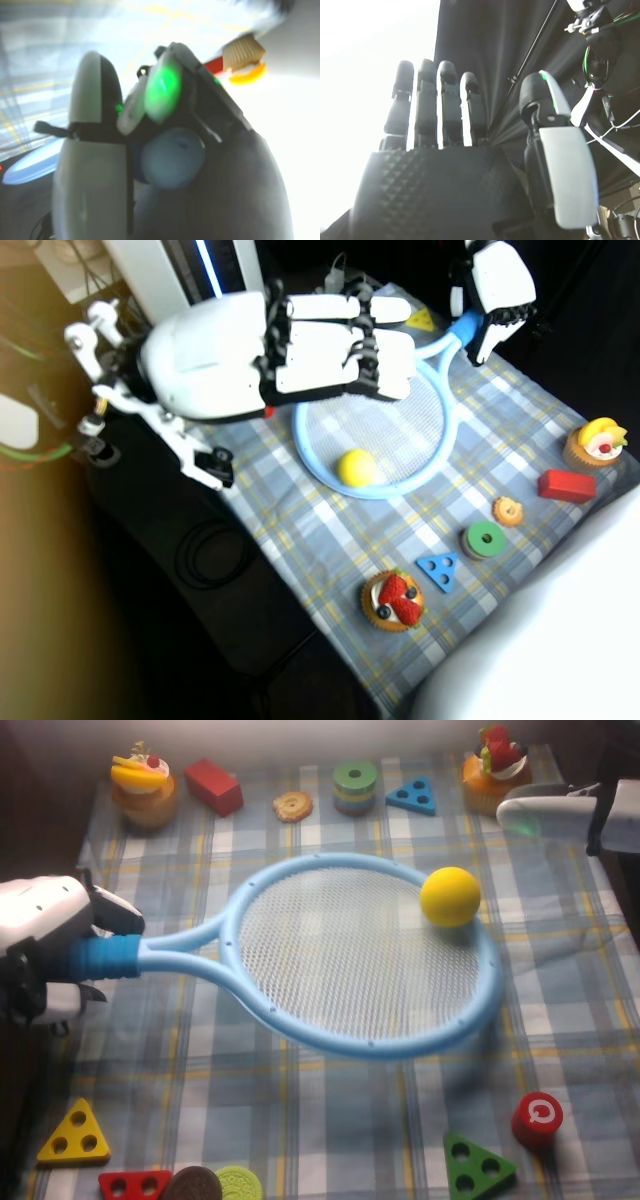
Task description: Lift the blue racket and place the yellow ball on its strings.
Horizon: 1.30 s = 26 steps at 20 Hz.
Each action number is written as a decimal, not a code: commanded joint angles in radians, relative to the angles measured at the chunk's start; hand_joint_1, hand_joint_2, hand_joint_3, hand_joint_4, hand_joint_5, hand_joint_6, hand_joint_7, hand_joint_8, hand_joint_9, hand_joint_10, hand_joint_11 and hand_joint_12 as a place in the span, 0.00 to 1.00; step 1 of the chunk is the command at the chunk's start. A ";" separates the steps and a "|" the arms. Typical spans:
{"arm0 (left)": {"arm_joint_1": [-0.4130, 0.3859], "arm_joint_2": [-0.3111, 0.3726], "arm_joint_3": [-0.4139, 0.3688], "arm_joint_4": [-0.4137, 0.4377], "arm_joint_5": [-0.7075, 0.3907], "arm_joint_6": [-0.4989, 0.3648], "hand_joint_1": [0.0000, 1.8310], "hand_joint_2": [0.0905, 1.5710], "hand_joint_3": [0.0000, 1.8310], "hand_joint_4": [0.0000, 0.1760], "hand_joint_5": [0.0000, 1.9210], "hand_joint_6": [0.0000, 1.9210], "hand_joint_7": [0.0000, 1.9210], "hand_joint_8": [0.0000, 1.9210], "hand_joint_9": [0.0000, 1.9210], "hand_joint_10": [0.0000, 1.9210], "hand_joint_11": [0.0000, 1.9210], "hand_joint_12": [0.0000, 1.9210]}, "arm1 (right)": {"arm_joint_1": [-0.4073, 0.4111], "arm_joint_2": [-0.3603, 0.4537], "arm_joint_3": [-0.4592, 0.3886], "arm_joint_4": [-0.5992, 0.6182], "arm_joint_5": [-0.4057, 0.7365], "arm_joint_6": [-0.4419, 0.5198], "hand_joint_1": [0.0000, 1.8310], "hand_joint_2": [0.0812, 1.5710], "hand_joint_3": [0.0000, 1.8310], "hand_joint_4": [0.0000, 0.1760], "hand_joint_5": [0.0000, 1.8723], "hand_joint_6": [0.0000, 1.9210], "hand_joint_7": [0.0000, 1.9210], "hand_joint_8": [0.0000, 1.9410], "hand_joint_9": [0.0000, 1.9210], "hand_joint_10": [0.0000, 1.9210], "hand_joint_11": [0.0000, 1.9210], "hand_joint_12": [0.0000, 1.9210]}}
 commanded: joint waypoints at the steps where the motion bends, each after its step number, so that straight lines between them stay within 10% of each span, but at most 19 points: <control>1: -0.011 -0.007 0.004 0.001 -0.097 0.021 0.99 0.67 0.00 0.61 0.38 1.00 0.64 1.00 0.79 1.00 0.50 0.80 | 0.009 -0.002 0.001 0.057 0.110 0.003 0.33 0.82 0.00 0.04 0.14 0.00 0.16 0.00 0.16 0.00 0.08 0.20; 2: -0.011 -0.009 0.003 -0.011 -0.097 0.042 1.00 0.65 0.00 0.57 0.39 1.00 0.61 1.00 0.76 1.00 0.46 0.73 | 0.009 -0.002 0.001 0.057 0.111 0.003 0.33 0.82 0.00 0.08 0.14 0.00 0.16 0.00 0.16 0.00 0.08 0.19; 3: -0.010 -0.009 0.002 -0.019 -0.098 0.043 0.95 0.70 0.00 0.63 0.41 1.00 0.59 1.00 0.73 1.00 0.57 0.95 | 0.008 0.000 0.000 0.057 0.112 0.003 0.34 0.82 0.00 0.07 0.14 0.00 0.17 0.00 0.15 0.00 0.08 0.19; 5: -0.010 -0.010 -0.002 -0.023 -0.103 0.043 0.80 0.72 0.00 0.67 0.43 1.00 0.49 1.00 0.60 1.00 0.59 1.00 | 0.000 0.004 -0.001 0.062 0.113 0.003 0.35 0.81 0.00 0.14 0.14 0.00 0.16 0.00 0.15 0.00 0.08 0.18; 7: -0.005 -0.010 -0.008 -0.024 -0.115 0.043 0.72 0.69 0.00 0.05 0.38 1.00 0.37 1.00 0.45 1.00 0.42 1.00 | -0.005 0.005 -0.001 0.067 0.113 0.003 0.35 0.81 0.00 0.16 0.14 0.00 0.16 0.00 0.15 0.00 0.07 0.18; 9: 0.003 -0.007 -0.016 -0.027 -0.130 0.043 0.71 0.69 0.00 0.00 0.32 1.00 0.32 1.00 0.40 1.00 0.36 1.00 | -0.012 0.005 -0.002 0.074 0.115 0.003 0.35 0.81 0.00 0.22 0.14 0.00 0.16 0.00 0.16 0.00 0.08 0.18; 10: 0.008 -0.005 -0.023 -0.032 -0.142 0.043 0.66 0.77 0.00 0.00 0.41 0.59 0.35 0.86 0.30 0.84 0.29 0.87 | -0.019 0.008 -0.002 0.081 0.120 0.003 0.35 0.81 0.00 0.26 0.15 0.00 0.16 0.00 0.16 0.00 0.08 0.17; 11: 0.010 -0.004 -0.027 -0.032 -0.151 0.040 0.62 0.75 0.00 0.00 0.42 0.63 0.25 0.71 0.26 0.78 0.25 0.83 | -0.023 0.009 -0.003 0.084 0.123 0.003 0.35 0.81 0.00 0.27 0.15 0.00 0.16 0.00 0.16 0.00 0.08 0.17; 12: 0.017 0.001 -0.038 -0.026 -0.171 0.020 0.63 0.68 0.00 0.00 0.31 0.29 0.25 0.50 0.26 0.66 0.22 0.76 | -0.030 0.014 -0.005 0.091 0.129 0.003 0.34 0.81 0.00 0.31 0.15 0.00 0.16 0.00 0.15 0.00 0.08 0.17; 14: 0.031 0.025 -0.056 0.026 -0.209 -0.110 0.62 0.63 0.00 0.17 0.30 0.03 0.31 0.16 0.24 0.48 0.16 0.68 | -0.046 0.024 -0.012 0.108 0.137 -0.004 0.33 0.81 0.00 0.39 0.16 0.00 0.17 0.00 0.16 0.00 0.09 0.17; 15: 0.036 0.042 -0.063 0.066 -0.230 -0.199 0.59 0.64 0.00 0.44 0.25 0.01 0.27 0.05 0.23 0.30 0.10 0.62 | -0.056 0.030 -0.017 0.119 0.145 -0.011 0.33 0.80 0.00 0.37 0.16 0.01 0.18 0.00 0.17 0.01 0.09 0.17; 18: 0.062 0.108 -0.090 0.173 -0.347 -0.462 0.49 0.62 0.00 0.94 0.11 0.00 0.16 0.00 0.17 0.01 0.01 0.44 | -0.120 0.048 -0.037 0.198 0.214 -0.044 0.34 0.81 0.00 0.11 0.17 0.00 0.18 0.00 0.18 0.01 0.11 0.17; 20: 0.095 0.151 -0.115 0.221 -0.446 -0.592 0.42 0.61 0.00 1.00 0.06 0.00 0.10 0.00 0.10 0.00 0.00 0.27 | -0.170 0.056 -0.054 0.256 0.268 -0.066 0.36 0.81 0.00 0.07 0.17 0.00 0.17 0.00 0.15 0.00 0.06 0.16; 23: 0.144 0.202 -0.138 0.274 -0.582 -0.772 0.44 0.61 0.00 0.90 0.05 0.00 0.05 0.00 0.03 0.00 0.00 0.15 | -0.259 0.072 -0.085 0.354 0.368 -0.094 0.38 0.81 0.00 0.03 0.18 0.00 0.16 0.00 0.14 0.00 0.00 0.40; 26: 0.205 0.225 -0.131 0.315 -0.695 -0.981 0.45 0.58 0.00 0.68 0.03 0.00 0.03 0.00 0.02 0.00 0.00 0.06 | -0.340 0.080 -0.109 0.439 0.483 -0.113 0.33 0.80 0.00 0.25 0.16 0.00 0.16 0.00 0.16 0.00 0.02 0.35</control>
